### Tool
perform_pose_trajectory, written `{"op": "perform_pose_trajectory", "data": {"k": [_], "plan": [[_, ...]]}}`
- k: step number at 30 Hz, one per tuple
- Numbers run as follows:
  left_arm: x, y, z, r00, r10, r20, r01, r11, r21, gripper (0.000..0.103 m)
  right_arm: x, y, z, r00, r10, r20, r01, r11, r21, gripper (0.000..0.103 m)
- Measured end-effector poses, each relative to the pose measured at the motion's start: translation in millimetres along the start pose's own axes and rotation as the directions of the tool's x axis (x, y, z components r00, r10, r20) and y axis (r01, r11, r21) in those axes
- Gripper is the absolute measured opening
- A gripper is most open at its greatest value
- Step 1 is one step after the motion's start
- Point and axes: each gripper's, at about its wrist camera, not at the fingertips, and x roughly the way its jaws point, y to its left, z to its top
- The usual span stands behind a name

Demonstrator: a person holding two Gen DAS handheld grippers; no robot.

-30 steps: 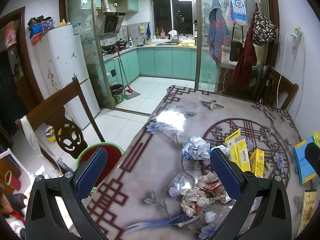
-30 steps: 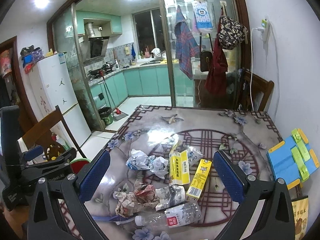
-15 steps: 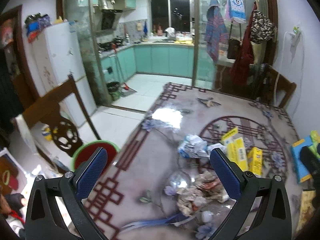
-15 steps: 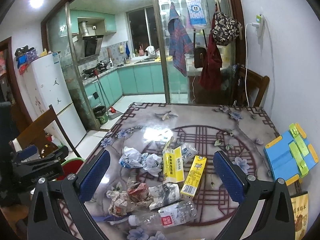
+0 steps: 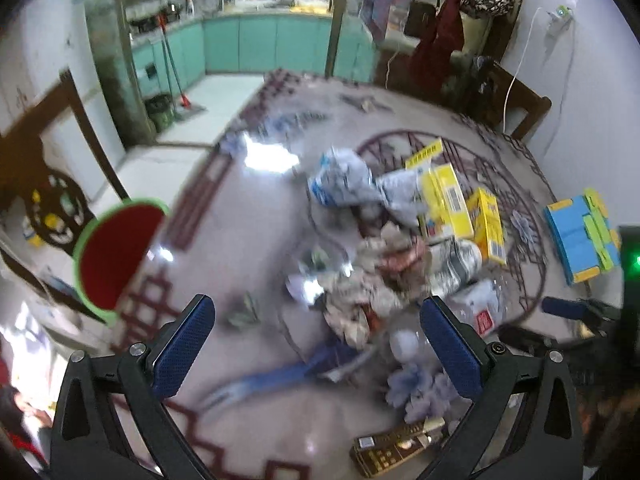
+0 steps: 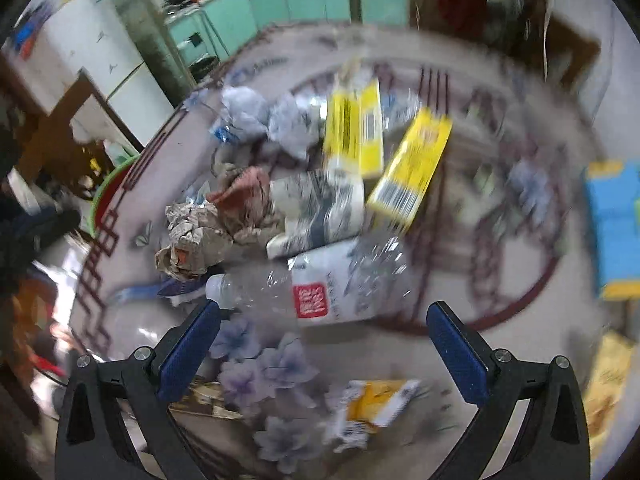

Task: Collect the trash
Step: 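Grasp crumpled newspaper with left tool while right tool grasps clear water bottle, then carry both items to the red bucket and open both tools to drop them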

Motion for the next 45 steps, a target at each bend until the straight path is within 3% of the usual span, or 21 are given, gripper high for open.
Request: {"op": "perform_pose_trajectory", "data": {"k": [4,7,9,12,14,17,19,20,21,22,23,24,29,31,32,33,36,41,43,44,45], "plan": [[11,1,-2,0.999,-0.015,-0.037,0.015,1.0,-0.003,0.102,30,-27,11,0.997,0.066,-0.046,-0.053,0.97,0.239,0.103],[16,0,-5,0.998,-0.022,-0.05,0.024,0.999,0.029,0.102,52,-38,17,0.991,0.086,-0.099,-0.05,0.945,0.322,0.099],[25,1,-4,0.994,-0.075,-0.074,0.077,0.997,0.02,0.102,64,-41,17,0.987,0.107,-0.117,-0.059,0.933,0.354,0.08],[44,0,-1,0.982,-0.136,-0.132,0.135,0.991,-0.018,0.102,71,-52,13,0.977,0.199,-0.074,-0.147,0.887,0.438,0.071],[59,-2,3,0.969,-0.182,-0.167,0.174,0.983,-0.061,0.102,69,-54,13,0.98,0.191,-0.052,-0.15,0.885,0.44,0.067],[81,-7,5,0.962,-0.185,-0.202,0.173,0.982,-0.077,0.097,55,-59,9,0.981,0.192,0.003,-0.172,0.876,0.45,0.055],[92,-9,2,0.956,-0.179,-0.234,0.166,0.983,-0.075,0.076,39,-62,7,0.983,0.18,0.04,-0.179,0.878,0.443,0.051],[96,-9,0,0.95,-0.188,-0.249,0.173,0.981,-0.083,0.069,32,-63,6,0.983,0.176,0.055,-0.182,0.88,0.439,0.043],[102,-8,-3,0.937,-0.221,-0.269,0.199,0.974,-0.106,0.059,24,-65,4,0.98,0.183,0.074,-0.197,0.876,0.441,0.028],[104,-7,-6,0.927,-0.251,-0.279,0.221,0.966,-0.133,0.058,17,-66,3,0.978,0.192,0.083,-0.209,0.871,0.444,0.026],[104,-6,-8,0.929,-0.25,-0.272,0.218,0.966,-0.142,0.056,11,-67,1,0.977,0.193,0.094,-0.214,0.872,0.44,0.008],[102,-6,-8,0.933,-0.251,-0.259,0.222,0.965,-0.137,0.049,5,-68,-1,0.975,0.194,0.106,-0.221,0.874,0.433,0.0],[82,0,-7,0.943,-0.259,-0.208,0.229,0.961,-0.157,0.027,1,-69,-4,0.98,0.165,0.111,-0.198,0.876,0.439,0.0],[72,4,-7,0.952,-0.251,-0.177,0.223,0.961,-0.165,0.026,3,-76,-9,0.98,0.158,0.121,-0.197,0.853,0.484,0.004],[67,6,-6,0.958,-0.238,-0.161,0.212,0.964,-0.162,0.026,5,-77,-9,0.983,0.144,0.115,-0.183,0.844,0.504,0.017],[59,8,-7,0.964,-0.224,-0.144,0.201,0.967,-0.159,0.026,6,-78,-10,0.985,0.132,0.108,-0.169,0.839,0.517,0.039],[43,14,-8,0.973,-0.205,-0.108,0.186,0.968,-0.168,0.027,10,-75,-7,0.979,0.151,0.14,-0.203,0.818,0.538,0.076],[26,22,-7,0.982,-0.178,-0.07,0.163,0.971,-0.175,0.027,39,-60,8,0.997,0.068,0.025,-0.072,0.857,0.51,0.078],[22,28,-3,0.984,-0.17,-0.058,0.158,0.972,-0.173,0.027,53,-59,9,0.994,0.111,-0.009,-0.09,0.846,0.526,0.077],[19,32,-2,0.984,-0.167,-0.053,0.156,0.973,-0.171,0.027,60,-61,7,0.989,0.145,-0.019,-0.111,0.83,0.547,0.064],[17,37,1,0.985,-0.163,-0.046,0.154,0.974,-0.167,0.027,63,-64,4,0.986,0.164,-0.015,-0.127,0.814,0.567,0.058]]}}
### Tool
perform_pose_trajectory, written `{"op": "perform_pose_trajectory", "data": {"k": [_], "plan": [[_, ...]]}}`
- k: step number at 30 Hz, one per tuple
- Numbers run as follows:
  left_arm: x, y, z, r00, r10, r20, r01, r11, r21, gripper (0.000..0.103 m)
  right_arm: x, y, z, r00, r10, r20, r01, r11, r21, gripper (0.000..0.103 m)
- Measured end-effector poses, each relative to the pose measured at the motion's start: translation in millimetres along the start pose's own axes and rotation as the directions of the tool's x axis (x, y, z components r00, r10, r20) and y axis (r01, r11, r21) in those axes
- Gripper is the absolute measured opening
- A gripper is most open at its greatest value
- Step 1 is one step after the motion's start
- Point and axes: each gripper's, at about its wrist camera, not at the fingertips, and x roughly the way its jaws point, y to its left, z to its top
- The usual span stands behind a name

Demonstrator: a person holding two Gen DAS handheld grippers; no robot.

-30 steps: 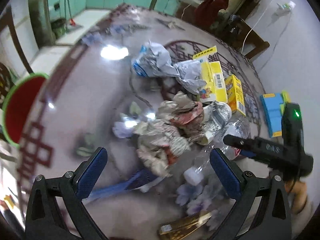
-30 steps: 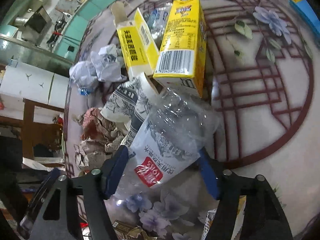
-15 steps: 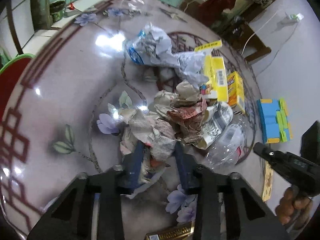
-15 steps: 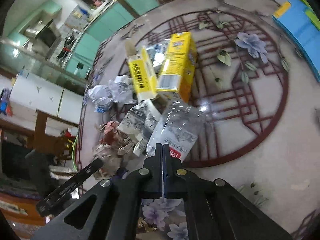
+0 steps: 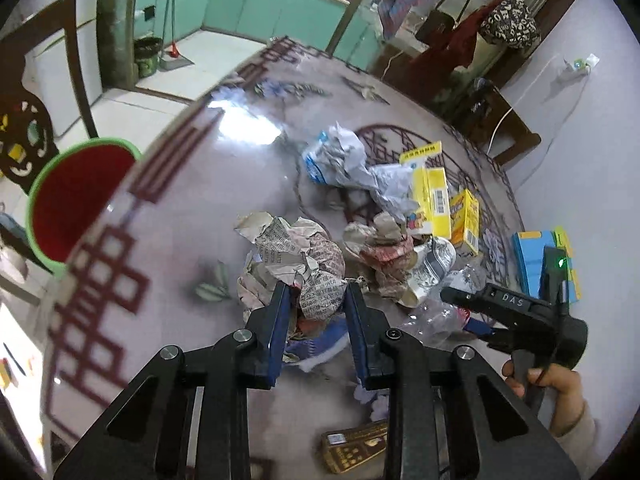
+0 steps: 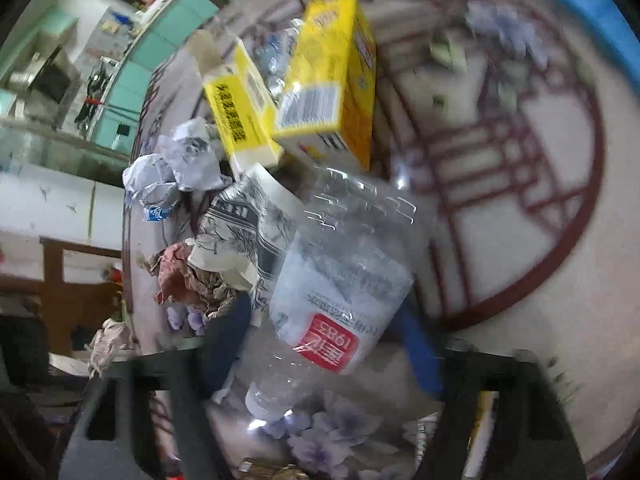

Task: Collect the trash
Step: 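Carry both items to the red bucket and open both tools to drop them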

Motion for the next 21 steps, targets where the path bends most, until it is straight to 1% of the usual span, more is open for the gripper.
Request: {"op": "perform_pose_trajectory", "data": {"k": [1,3,5,8,10,12,14,15,17,19,21], "plan": [[-2,5,4,1.0,0.001,0.007,-0.001,1.0,0.003,0.027,-1,-3,-1,1.0,0.015,0.013,-0.016,1.0,0.021,0.058],[-6,18,12,1.0,0.003,0.018,-0.003,1.0,0.005,0.027,-6,-4,-4,1.0,0.016,0.026,-0.017,0.999,0.028,0.056],[-7,33,22,1.0,0.008,0.025,-0.008,1.0,0.005,0.027,-17,-4,-8,0.998,0.027,0.063,-0.029,0.999,0.036,0.056],[-10,60,39,0.999,0.028,0.036,-0.028,1.0,0.001,0.027,-50,5,-21,0.989,0.029,0.144,-0.036,0.998,0.048,0.056],[-13,81,51,0.997,0.05,0.051,-0.05,0.999,0.001,0.027,-73,23,-29,0.979,0.026,0.201,-0.031,0.999,0.024,0.056],[-14,108,63,0.996,0.071,0.058,-0.071,0.997,-0.007,0.027,-93,51,-37,0.966,0.023,0.256,-0.017,1.0,-0.025,0.056],[-15,132,72,0.994,0.094,0.062,-0.093,0.995,-0.018,0.027,-103,90,-45,0.954,0.031,0.299,-0.001,0.995,-0.099,0.056],[-15,142,75,0.992,0.105,0.062,-0.104,0.994,-0.02,0.027,-105,114,-48,0.948,0.048,0.316,-0.001,0.989,-0.147,0.056],[-15,165,81,0.99,0.13,0.06,-0.128,0.991,-0.033,0.027,-101,156,-52,0.942,0.078,0.327,-0.006,0.976,-0.216,0.056],[-16,189,86,0.987,0.147,0.059,-0.143,0.988,-0.053,0.027,-90,197,-59,0.939,0.12,0.324,-0.02,0.955,-0.295,0.057],[-15,210,90,0.984,0.171,0.057,-0.168,0.984,-0.064,0.027,-69,239,-67,0.943,0.154,0.295,-0.037,0.93,-0.367,0.057]]}}
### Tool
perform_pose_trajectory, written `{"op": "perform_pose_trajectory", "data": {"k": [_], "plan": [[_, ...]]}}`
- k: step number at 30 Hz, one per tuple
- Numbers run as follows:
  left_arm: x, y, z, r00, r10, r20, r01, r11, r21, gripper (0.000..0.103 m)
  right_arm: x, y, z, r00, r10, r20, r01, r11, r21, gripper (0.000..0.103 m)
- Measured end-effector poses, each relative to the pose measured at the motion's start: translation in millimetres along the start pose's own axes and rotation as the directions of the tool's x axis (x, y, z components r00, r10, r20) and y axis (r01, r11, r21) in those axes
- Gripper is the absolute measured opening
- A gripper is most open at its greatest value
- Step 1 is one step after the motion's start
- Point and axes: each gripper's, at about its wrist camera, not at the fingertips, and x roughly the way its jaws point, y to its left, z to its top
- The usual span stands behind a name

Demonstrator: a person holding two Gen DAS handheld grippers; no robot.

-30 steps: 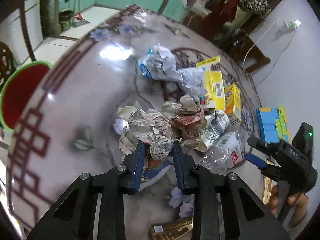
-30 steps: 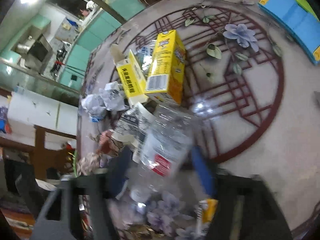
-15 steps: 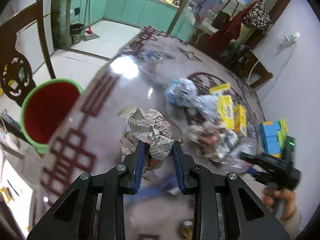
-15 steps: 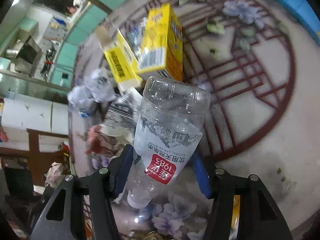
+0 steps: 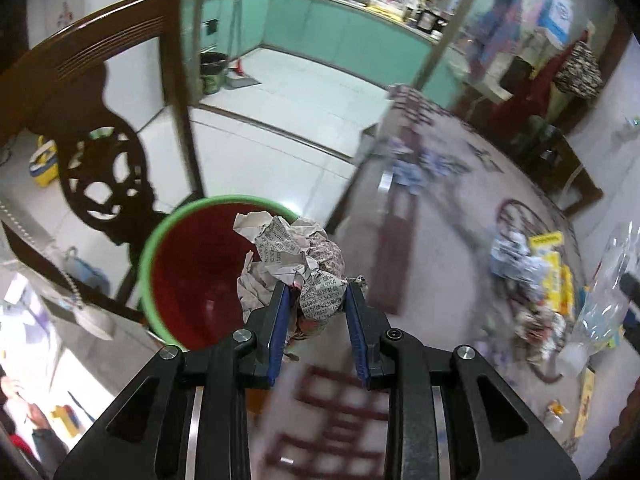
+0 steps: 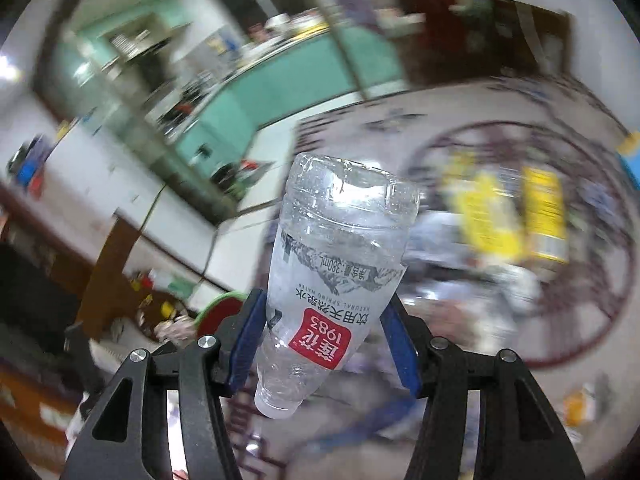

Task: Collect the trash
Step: 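Carry both items to the red bucket and open both tools to drop them, then grasp crumpled paper with left tool while right tool grasps white paper cup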

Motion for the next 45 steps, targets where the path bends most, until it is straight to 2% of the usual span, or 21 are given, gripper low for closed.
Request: {"op": "perform_pose_trajectory", "data": {"k": [3,8,13,18,20,22,23,24,26,30,33,36,40,41,45], "plan": [[17,27,3,0.999,0.052,-0.012,-0.052,0.999,-0.005,0.027,40,52,-2,0.998,0.06,-0.016,-0.061,0.994,-0.086,0.057],[43,59,5,0.996,0.061,-0.061,-0.064,0.997,-0.047,0.027,111,117,-14,0.991,0.121,-0.056,-0.128,0.978,-0.167,0.057],[58,72,4,0.994,0.053,-0.091,-0.059,0.996,-0.066,0.027,178,145,-27,0.988,0.106,-0.115,-0.129,0.968,-0.214,0.057],[63,77,8,0.995,0.054,-0.084,-0.061,0.995,-0.074,0.028,210,154,-39,0.987,0.073,-0.141,-0.104,0.968,-0.227,0.058],[63,78,10,0.995,0.074,-0.068,-0.08,0.994,-0.076,0.034,216,157,-42,0.983,0.083,-0.166,-0.12,0.966,-0.227,0.058],[63,79,12,0.994,0.09,-0.06,-0.095,0.992,-0.079,0.056,220,158,-45,0.978,0.076,-0.195,-0.122,0.965,-0.232,0.059],[62,79,12,0.994,0.094,-0.053,-0.098,0.992,-0.08,0.061,221,157,-46,0.978,0.072,-0.196,-0.118,0.965,-0.233,0.059],[60,78,12,0.994,0.101,-0.043,-0.104,0.991,-0.079,0.065,220,157,-47,0.979,0.07,-0.189,-0.114,0.966,-0.234,0.059],[58,75,12,0.994,0.106,-0.033,-0.108,0.992,-0.071,0.065,214,155,-47,0.984,0.066,-0.168,-0.104,0.967,-0.232,0.06],[47,59,8,0.996,0.088,-0.021,-0.089,0.995,-0.05,0.065,189,142,-45,0.984,0.071,-0.162,-0.104,0.973,-0.208,0.06],[35,38,1,0.998,0.066,-0.013,-0.066,0.998,-0.007,0.065,155,119,-46,0.987,0.067,-0.147,-0.097,0.974,-0.206,0.06],[24,12,-7,0.999,0.037,-0.009,-0.037,0.998,0.043,0.065,114,85,-52,0.991,0.023,-0.134,-0.053,0.972,-0.227,0.06],[14,-35,-18,1.0,-0.012,-0.006,0.013,0.992,0.125,0.065,63,18,-56,0.992,-0.078,-0.099,0.055,0.974,-0.221,0.062],[12,-47,-21,1.0,-0.025,-0.003,0.025,0.989,0.143,0.065,51,-2,-53,0.99,-0.107,-0.094,0.086,0.975,-0.204,0.065],[4,-99,-32,0.996,-0.088,0.004,0.086,0.981,0.173,0.065,16,-99,-34,0.971,-0.224,-0.078,0.222,0.974,-0.039,0.068]]}}
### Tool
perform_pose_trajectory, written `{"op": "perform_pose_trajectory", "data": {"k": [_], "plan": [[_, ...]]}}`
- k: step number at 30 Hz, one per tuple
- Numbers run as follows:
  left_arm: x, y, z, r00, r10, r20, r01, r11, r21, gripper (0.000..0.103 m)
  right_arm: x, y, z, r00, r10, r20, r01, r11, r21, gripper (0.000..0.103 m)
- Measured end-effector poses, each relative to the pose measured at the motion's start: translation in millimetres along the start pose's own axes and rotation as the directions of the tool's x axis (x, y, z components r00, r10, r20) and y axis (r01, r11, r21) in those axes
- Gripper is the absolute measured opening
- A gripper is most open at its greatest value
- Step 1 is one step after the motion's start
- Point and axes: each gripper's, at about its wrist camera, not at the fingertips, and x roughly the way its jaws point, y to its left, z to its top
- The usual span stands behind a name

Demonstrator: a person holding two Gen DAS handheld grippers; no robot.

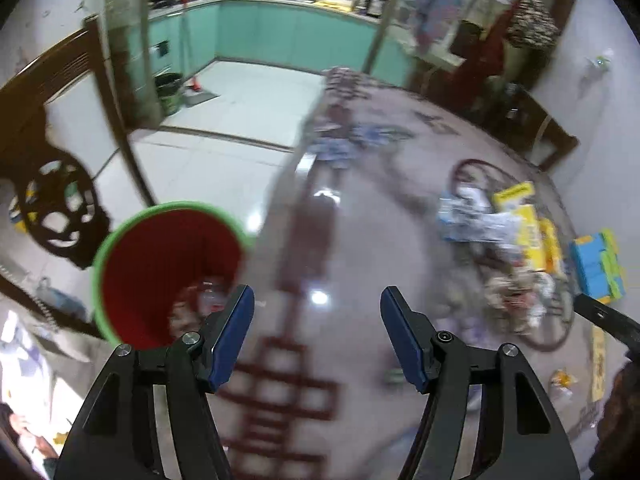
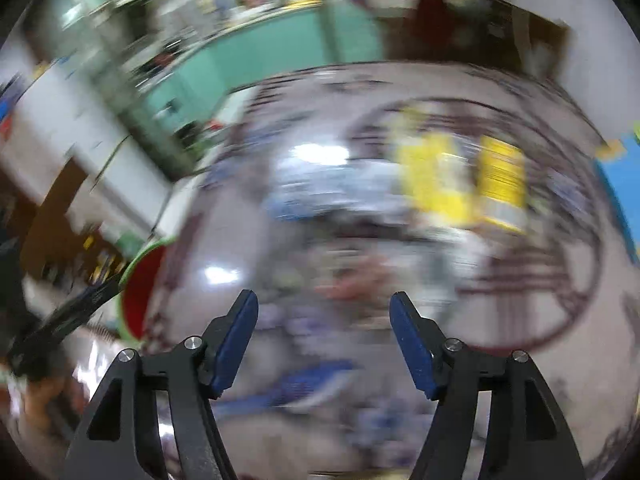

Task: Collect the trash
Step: 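Grasp crumpled paper with left tool while right tool grasps white paper cup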

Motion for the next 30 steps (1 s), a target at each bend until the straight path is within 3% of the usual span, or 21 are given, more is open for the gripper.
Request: {"op": "perform_pose_trajectory", "data": {"k": [6,11,19,20,21,23,30], "plan": [[3,-83,-8,0.997,-0.074,-0.016,0.075,0.995,0.06,0.065,20,-87,19,0.998,-0.047,-0.037,0.052,0.984,0.172,0.068],[6,-135,-19,0.995,-0.093,-0.034,0.096,0.99,0.105,0.066,60,-113,22,0.993,0.029,-0.119,0.002,0.968,0.25,0.068],[10,-165,-28,0.995,-0.072,-0.065,0.079,0.991,0.11,0.068,98,-124,19,0.978,0.112,-0.178,-0.059,0.957,0.283,0.067],[13,-169,-29,0.995,-0.07,-0.072,0.078,0.991,0.107,0.068,101,-124,20,0.976,0.12,-0.183,-0.066,0.959,0.275,0.058],[15,-172,-30,0.995,-0.068,-0.078,0.076,0.991,0.106,0.068,104,-124,20,0.974,0.123,-0.191,-0.069,0.962,0.266,0.04],[20,-178,-31,0.994,-0.065,-0.089,0.075,0.991,0.112,0.068,105,-123,20,0.969,0.164,-0.185,-0.112,0.957,0.267,0.027],[53,-196,-28,0.984,-0.081,-0.158,0.099,0.989,0.11,0.068,57,-123,26,0.986,0.141,-0.088,-0.125,0.979,0.16,0.025]]}}
